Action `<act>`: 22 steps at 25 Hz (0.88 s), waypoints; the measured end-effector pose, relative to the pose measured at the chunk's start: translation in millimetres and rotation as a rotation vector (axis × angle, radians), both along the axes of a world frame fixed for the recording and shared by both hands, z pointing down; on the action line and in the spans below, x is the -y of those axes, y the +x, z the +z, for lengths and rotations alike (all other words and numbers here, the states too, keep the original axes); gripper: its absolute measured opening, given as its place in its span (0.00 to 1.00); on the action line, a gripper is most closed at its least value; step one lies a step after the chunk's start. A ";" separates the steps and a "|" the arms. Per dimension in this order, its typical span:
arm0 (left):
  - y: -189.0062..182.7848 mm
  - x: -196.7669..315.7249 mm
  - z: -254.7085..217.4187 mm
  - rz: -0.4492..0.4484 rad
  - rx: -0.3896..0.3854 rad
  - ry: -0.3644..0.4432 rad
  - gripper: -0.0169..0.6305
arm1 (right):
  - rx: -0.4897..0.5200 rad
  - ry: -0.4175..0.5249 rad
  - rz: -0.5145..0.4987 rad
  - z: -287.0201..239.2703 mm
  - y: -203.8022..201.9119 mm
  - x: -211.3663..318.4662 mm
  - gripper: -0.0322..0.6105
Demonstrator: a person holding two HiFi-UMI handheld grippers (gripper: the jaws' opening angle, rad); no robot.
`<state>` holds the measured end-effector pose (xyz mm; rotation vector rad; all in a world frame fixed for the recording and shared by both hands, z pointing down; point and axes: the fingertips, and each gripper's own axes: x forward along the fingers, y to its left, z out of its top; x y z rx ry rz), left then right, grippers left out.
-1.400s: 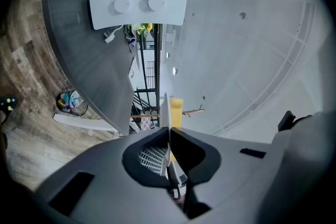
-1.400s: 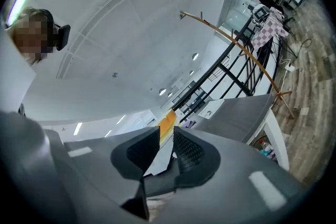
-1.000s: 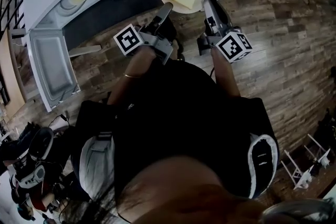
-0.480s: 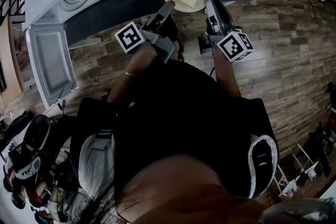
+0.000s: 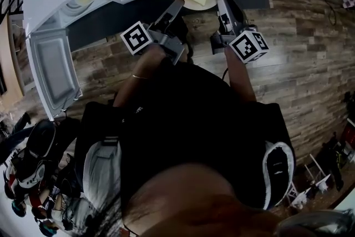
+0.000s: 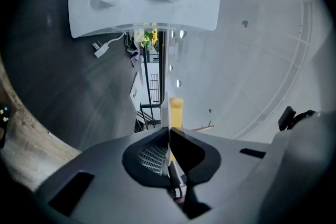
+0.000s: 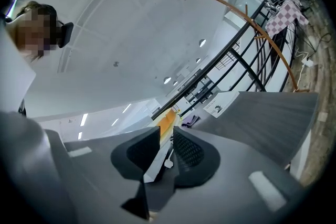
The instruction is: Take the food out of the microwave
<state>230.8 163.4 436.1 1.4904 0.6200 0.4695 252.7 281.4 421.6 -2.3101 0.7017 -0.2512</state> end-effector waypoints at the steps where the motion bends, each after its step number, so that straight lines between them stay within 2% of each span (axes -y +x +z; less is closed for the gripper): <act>1: 4.3 1.2 0.9 -0.002 0.002 -0.001 0.05 | 0.001 -0.007 -0.003 1.0 4.5 1.4 0.12; 13: 56.1 15.3 6.3 -0.031 0.009 -0.008 0.05 | -0.002 -0.102 -0.052 6.4 60.1 18.9 0.13; 22: 77.4 34.7 17.1 -0.082 0.023 -0.027 0.05 | -0.013 -0.154 -0.111 12.3 90.0 41.2 0.13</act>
